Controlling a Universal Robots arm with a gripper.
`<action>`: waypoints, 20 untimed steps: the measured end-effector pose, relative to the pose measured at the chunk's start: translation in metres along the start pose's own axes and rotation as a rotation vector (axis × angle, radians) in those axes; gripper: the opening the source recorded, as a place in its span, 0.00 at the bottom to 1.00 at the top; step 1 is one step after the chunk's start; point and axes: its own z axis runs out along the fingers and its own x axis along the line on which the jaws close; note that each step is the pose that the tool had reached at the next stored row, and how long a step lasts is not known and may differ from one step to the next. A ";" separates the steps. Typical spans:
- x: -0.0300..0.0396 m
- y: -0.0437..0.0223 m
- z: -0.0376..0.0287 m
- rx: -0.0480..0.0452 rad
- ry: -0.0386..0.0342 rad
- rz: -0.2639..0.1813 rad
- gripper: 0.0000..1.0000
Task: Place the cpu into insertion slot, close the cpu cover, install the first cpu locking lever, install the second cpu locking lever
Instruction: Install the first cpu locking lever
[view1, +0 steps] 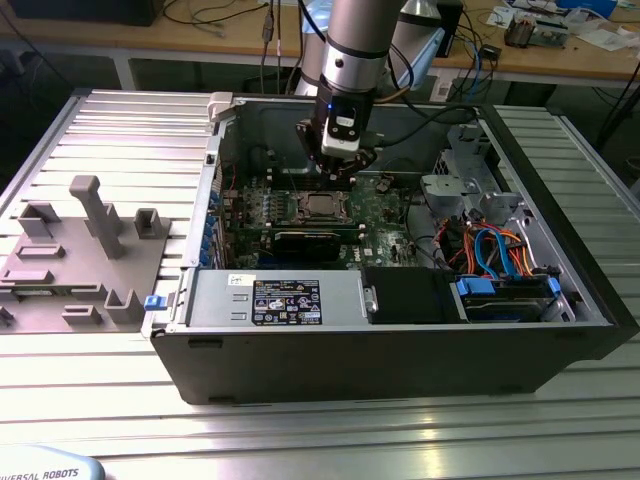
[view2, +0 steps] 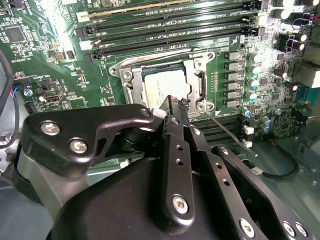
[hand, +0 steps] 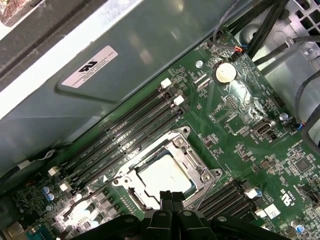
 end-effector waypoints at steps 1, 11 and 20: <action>0.0000 0.0000 0.0000 0.0000 0.0000 -0.001 0.11; 0.0000 0.0000 0.0000 0.0003 -0.0003 -0.005 0.11; 0.0000 0.0000 0.0000 0.0006 -0.0005 -0.009 0.11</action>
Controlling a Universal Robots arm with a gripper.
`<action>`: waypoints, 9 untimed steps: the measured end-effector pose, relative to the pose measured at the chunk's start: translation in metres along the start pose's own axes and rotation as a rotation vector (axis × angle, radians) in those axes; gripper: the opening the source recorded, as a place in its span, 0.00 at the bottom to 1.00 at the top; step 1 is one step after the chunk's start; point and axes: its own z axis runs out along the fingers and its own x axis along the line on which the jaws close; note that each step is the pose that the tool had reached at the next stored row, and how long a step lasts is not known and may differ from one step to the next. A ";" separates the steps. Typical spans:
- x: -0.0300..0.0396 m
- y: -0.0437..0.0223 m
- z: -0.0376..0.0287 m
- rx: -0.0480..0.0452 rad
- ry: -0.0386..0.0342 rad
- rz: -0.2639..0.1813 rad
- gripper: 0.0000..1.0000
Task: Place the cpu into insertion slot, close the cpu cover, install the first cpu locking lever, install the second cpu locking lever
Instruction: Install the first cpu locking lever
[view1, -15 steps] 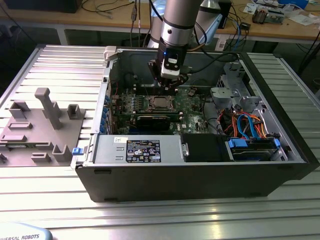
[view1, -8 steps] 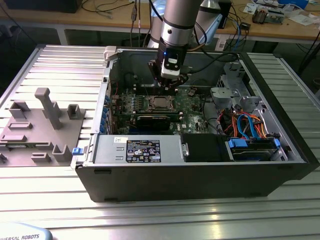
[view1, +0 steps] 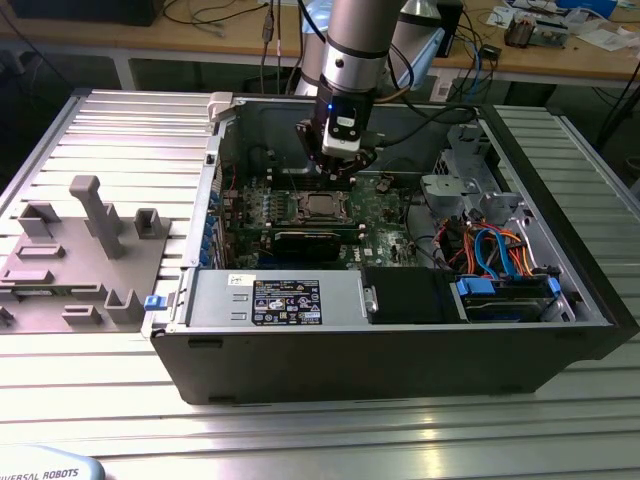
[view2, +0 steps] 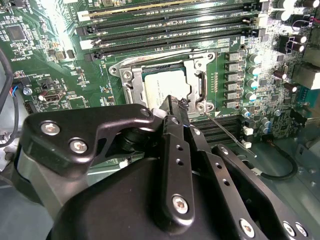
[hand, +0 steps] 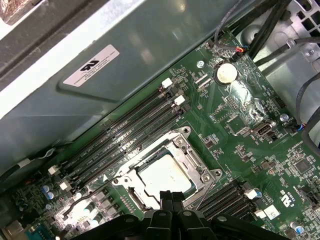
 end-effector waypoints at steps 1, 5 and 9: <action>0.0000 0.0000 0.0000 0.0001 -0.0001 -0.001 0.11; 0.0000 0.0000 0.0000 -0.0001 0.0000 -0.003 0.11; 0.0000 0.0001 0.0000 -0.0060 0.0044 -0.010 0.11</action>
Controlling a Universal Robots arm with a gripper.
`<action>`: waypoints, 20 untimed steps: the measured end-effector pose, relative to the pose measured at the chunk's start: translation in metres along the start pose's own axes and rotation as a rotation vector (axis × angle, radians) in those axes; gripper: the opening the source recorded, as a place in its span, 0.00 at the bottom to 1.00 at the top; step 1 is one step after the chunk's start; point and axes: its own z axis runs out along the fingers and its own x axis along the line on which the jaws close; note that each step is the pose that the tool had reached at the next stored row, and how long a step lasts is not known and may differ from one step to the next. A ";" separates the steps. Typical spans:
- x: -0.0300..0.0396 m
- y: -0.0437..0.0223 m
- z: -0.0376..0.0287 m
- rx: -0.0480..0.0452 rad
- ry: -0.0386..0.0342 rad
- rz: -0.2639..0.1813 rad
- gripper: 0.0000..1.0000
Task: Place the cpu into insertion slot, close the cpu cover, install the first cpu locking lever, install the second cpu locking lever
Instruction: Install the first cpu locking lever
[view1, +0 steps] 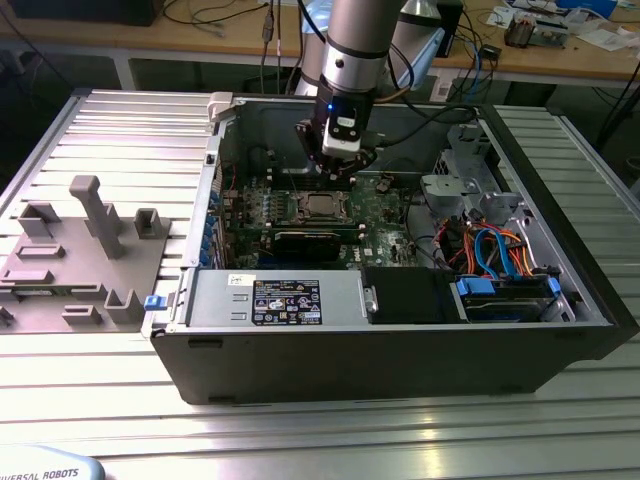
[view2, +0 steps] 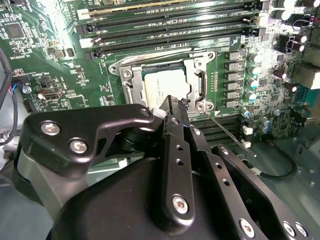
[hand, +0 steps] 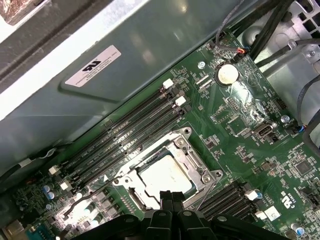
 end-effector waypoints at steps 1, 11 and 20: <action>0.0000 0.0000 0.0000 -0.0011 0.0009 -0.005 0.11; 0.0000 0.0000 -0.0001 -0.0039 0.0035 -0.045 0.11; 0.0000 -0.0001 -0.0001 -0.0023 0.0027 -0.067 0.11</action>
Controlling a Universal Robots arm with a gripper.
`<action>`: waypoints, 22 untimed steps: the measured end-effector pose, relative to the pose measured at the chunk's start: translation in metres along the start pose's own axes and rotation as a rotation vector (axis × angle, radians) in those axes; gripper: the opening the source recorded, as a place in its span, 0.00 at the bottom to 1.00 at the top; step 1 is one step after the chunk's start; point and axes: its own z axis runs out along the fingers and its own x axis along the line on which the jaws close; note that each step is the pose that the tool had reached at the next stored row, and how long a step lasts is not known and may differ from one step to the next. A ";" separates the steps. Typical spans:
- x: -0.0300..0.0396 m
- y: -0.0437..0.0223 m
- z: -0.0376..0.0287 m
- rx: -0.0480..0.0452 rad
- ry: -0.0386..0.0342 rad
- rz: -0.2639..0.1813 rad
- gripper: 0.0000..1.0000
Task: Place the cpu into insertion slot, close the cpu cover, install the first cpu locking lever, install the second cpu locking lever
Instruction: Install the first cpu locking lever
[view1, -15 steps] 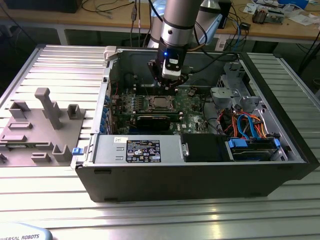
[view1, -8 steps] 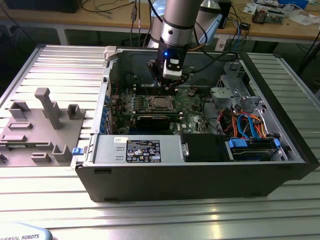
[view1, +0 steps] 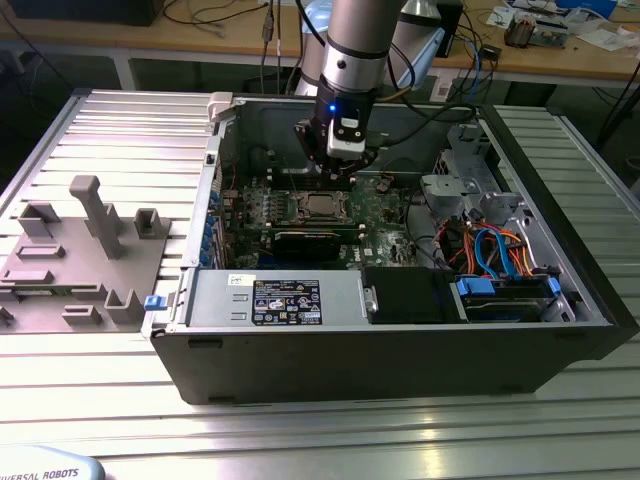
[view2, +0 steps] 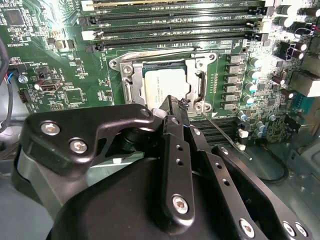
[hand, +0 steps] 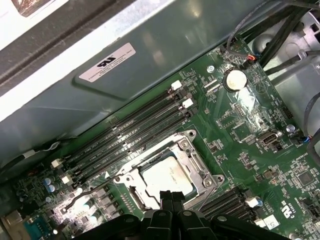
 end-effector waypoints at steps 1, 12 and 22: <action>0.0000 0.0000 0.0000 0.0002 -0.0001 -0.002 0.11; 0.0000 0.0000 0.0000 0.0051 -0.0024 -0.065 0.11; 0.0000 0.0000 0.0000 0.0079 -0.0036 -0.101 0.11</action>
